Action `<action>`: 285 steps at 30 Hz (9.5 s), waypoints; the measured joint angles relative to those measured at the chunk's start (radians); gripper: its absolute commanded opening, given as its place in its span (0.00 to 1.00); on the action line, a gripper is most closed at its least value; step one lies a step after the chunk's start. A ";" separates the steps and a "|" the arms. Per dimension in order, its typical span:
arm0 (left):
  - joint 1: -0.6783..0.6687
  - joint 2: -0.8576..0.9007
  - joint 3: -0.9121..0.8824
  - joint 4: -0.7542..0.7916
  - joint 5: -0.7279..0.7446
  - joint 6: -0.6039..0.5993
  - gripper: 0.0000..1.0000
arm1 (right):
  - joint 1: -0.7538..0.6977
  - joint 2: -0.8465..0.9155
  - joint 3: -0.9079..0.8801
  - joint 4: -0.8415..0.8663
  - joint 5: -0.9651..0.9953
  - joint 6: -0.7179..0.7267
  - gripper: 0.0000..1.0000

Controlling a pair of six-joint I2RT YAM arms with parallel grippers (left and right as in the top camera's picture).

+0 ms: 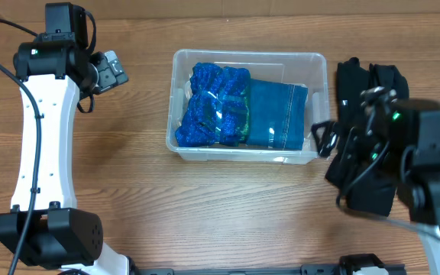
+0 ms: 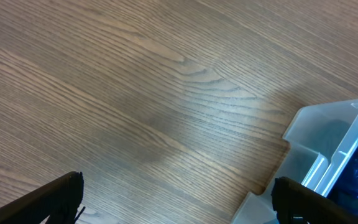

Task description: Pack container

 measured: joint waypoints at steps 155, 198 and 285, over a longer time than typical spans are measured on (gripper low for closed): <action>0.000 0.001 0.000 0.000 0.000 0.000 1.00 | -0.309 0.394 0.164 0.338 -0.414 0.080 0.04; 0.000 0.001 0.000 0.000 0.000 0.000 1.00 | 0.252 0.044 0.255 0.056 0.154 -0.051 1.00; -0.063 -1.483 -1.373 0.756 0.102 0.307 1.00 | 0.018 -1.025 -1.107 0.497 0.283 -0.050 1.00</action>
